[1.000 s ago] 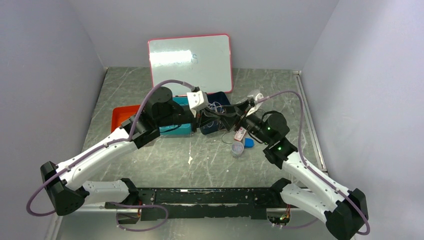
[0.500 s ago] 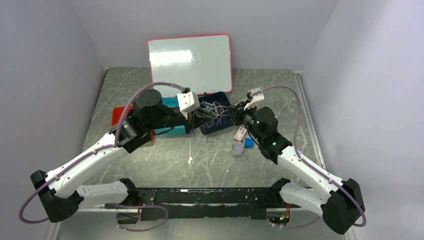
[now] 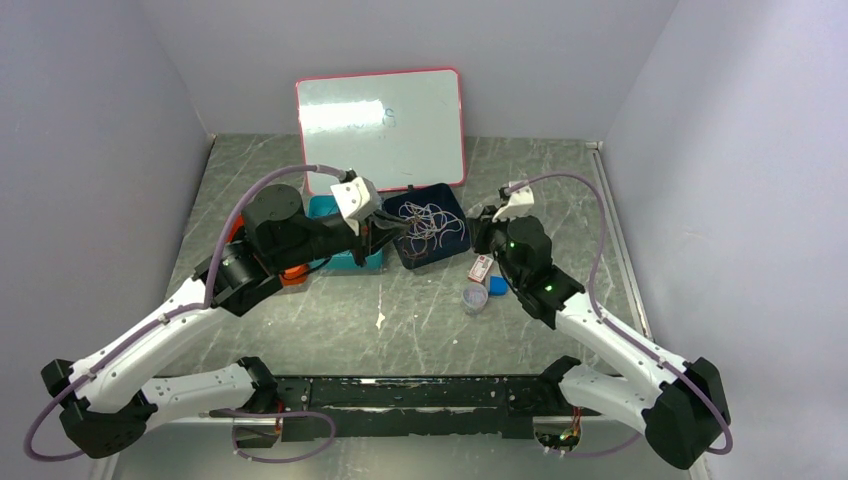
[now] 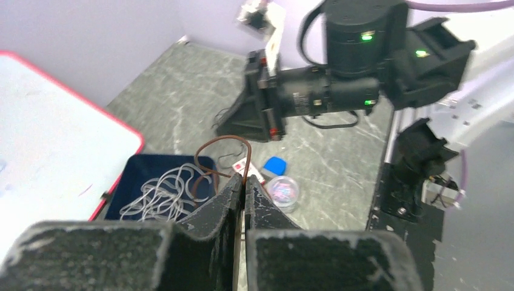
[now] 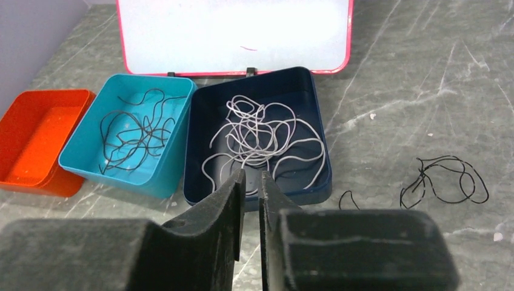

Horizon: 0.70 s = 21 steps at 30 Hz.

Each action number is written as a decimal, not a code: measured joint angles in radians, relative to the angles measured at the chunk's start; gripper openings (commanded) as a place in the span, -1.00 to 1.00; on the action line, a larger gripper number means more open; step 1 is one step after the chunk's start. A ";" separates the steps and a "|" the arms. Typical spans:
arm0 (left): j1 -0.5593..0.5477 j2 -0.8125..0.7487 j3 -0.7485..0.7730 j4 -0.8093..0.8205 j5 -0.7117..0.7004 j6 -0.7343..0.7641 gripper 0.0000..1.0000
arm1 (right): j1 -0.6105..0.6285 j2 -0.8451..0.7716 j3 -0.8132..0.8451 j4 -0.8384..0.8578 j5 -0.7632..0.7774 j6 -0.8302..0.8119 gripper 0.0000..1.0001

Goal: Untangle the cables

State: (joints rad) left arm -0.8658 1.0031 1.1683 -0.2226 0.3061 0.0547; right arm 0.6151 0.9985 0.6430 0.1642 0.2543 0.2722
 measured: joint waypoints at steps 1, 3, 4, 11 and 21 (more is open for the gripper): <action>0.000 0.000 0.002 -0.008 -0.026 -0.005 -0.86 | 0.000 -0.004 -0.002 -0.005 -0.002 0.000 -0.57; 0.001 0.003 0.010 -0.032 -0.093 -0.021 -0.86 | 0.000 -0.023 -0.008 -0.018 -0.011 0.000 -0.53; 0.003 0.008 0.018 -0.047 -0.131 -0.031 -0.86 | 0.000 -0.036 -0.012 -0.027 -0.018 -0.002 -0.50; 0.124 0.068 0.027 -0.106 -0.275 -0.097 -0.86 | 0.000 -0.143 -0.015 -0.105 -0.087 -0.008 -0.31; 0.355 0.218 0.002 -0.104 -0.363 -0.130 -0.86 | 0.000 -0.222 0.029 -0.265 -0.108 0.016 -0.14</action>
State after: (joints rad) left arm -0.5110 1.2213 1.1698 -0.3264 -0.0570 -0.0750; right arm 0.6147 0.7765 0.6716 -0.1009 0.1459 0.2882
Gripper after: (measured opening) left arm 0.078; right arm 0.422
